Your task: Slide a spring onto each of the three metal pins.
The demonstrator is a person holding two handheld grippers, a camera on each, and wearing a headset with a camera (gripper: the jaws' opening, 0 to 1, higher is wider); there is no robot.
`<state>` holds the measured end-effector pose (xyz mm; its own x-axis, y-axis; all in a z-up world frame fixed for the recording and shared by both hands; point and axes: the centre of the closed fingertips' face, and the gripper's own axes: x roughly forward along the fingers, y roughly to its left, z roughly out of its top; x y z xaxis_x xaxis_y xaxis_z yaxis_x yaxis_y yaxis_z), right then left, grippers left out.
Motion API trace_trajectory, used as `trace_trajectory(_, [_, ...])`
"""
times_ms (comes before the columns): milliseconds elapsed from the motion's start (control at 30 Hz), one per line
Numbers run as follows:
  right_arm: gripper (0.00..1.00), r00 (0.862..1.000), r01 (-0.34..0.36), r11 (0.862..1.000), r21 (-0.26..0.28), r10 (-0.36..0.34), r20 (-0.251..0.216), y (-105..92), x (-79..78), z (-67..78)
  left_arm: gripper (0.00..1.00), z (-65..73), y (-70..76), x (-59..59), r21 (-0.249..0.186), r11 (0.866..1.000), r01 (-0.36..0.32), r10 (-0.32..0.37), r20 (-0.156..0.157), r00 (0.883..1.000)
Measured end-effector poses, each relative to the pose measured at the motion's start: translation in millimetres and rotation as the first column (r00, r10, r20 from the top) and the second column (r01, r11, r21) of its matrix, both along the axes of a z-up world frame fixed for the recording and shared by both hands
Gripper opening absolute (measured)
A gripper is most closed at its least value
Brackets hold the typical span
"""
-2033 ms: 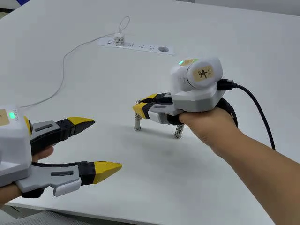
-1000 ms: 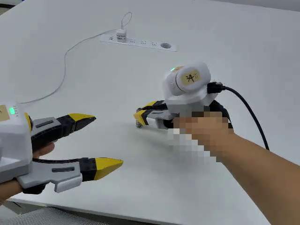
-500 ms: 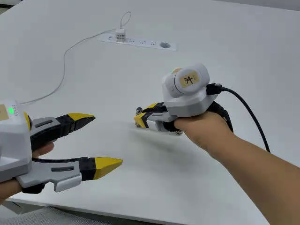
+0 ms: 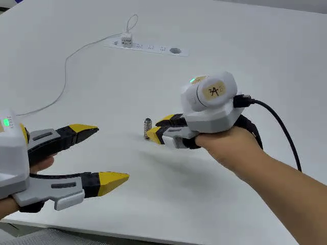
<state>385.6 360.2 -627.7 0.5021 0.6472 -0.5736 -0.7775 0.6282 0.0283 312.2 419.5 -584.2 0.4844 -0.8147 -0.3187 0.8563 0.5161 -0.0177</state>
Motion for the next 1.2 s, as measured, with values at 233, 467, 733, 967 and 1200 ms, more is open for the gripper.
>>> trace_trajectory(233, [0.2, 1.0, -0.016, 1.0, -0.013, 0.016, 0.013, -7.3, -13.4, 2.9, 0.68, 0.0, 1.0, 1.2, 0.0, 1.0, 0.001, -0.001, 0.002, 1.0])
trace_trajectory(467, [0.21, 0.999, -0.03, 0.999, -0.023, 0.03, 0.022, -17.3, -25.1, 8.5, 0.68, 0.6, -0.2, 2.4, -0.002, 1.0, 0.006, -0.006, 0.003, 1.0])
trace_trajectory(733, [0.22, 0.999, -0.036, 0.998, -0.046, 0.036, 0.009, -30.8, -40.4, 3.1, 0.68, -0.1, -2.0, 2.8, -0.004, 1.0, 0.01, -0.01, 0.001, 1.0])
trace_trajectory(967, [0.22, 1.0, -0.026, 0.998, -0.054, 0.026, 0.001, -44.4, -50.9, 1.4, 0.68, -3.6, -0.2, 2.2, -0.002, 1.0, 0.009, -0.009, -0.005, 1.0])
trace_trajectory(1200, [0.23, 1.0, -0.017, 0.998, -0.056, 0.017, 0.001, -56.5, -61.8, 5.4, 0.68, -5.0, -1.2, 2.1, -0.003, 1.0, 0.008, -0.008, -0.009, 1.0])
